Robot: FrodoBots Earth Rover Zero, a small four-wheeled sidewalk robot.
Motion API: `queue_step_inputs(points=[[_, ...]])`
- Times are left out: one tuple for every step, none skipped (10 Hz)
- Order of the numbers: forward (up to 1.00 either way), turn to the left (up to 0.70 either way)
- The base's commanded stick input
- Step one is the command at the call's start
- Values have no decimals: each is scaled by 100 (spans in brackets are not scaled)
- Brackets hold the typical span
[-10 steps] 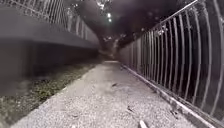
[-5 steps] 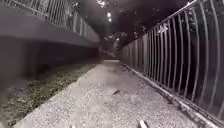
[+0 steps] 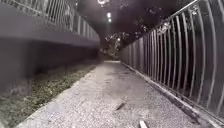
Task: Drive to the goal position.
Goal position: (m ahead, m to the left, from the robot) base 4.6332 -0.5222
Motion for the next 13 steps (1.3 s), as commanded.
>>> queue_step_inputs(points=[[100, 0], [100, 0], [100, 0], [100, 0], [100, 0], [100, 0], [100, 0], [100, 0], [100, 0], [100, 0], [100, 0], [100, 0], [100, 0]])
